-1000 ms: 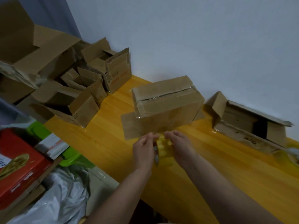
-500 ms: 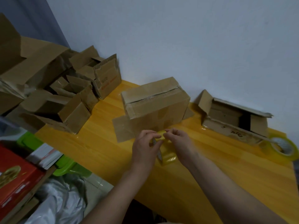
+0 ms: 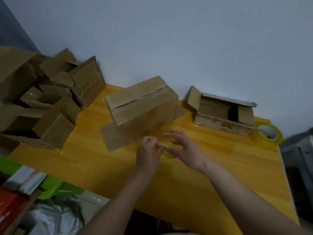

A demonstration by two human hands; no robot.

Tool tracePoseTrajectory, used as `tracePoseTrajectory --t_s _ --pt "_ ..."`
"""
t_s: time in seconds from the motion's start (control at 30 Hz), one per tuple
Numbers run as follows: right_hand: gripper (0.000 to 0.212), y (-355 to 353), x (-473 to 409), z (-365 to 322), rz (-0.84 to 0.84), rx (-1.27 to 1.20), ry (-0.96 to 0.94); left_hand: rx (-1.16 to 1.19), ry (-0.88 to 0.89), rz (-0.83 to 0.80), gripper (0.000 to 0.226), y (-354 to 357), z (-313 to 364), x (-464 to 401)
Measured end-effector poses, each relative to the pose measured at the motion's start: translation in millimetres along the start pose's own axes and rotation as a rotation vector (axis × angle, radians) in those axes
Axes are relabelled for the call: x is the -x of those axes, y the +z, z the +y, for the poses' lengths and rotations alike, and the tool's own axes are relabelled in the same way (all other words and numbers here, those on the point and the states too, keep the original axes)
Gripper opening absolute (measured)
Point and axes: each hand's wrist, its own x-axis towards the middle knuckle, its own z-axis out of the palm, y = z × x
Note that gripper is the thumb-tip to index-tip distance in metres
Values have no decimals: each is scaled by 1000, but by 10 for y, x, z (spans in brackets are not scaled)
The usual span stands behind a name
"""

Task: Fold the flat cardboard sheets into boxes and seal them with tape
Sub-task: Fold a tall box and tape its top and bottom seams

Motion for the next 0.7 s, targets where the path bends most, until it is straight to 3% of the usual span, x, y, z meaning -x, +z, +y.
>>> tracePoseTrajectory --t_s 0.1,0.2,0.33,0.4,0.53,0.6,0.7 --pt "13 12 23 121 122 135 22 70 -31 -39 10 135 8 57" --pt "7 4 97 308 184 77 69 272 -184 -100 2 291 -77 134" --pt "17 2 163 625 310 184 93 441 -467 -223 54 407 -183 212" --pt "24 73 187 847 236 399 2 354 -546 -253 66 373 -296 205" --pt "22 311 287 1274 -51 855 18 144 -572 -250 57 168 -559 189" --pt "29 433 321 1369 -178 923 32 48 -575 -272 49 19 -639 191" --pt "45 509 269 1305 -172 851 69 -38 -575 -301 43 -210 -748 190"
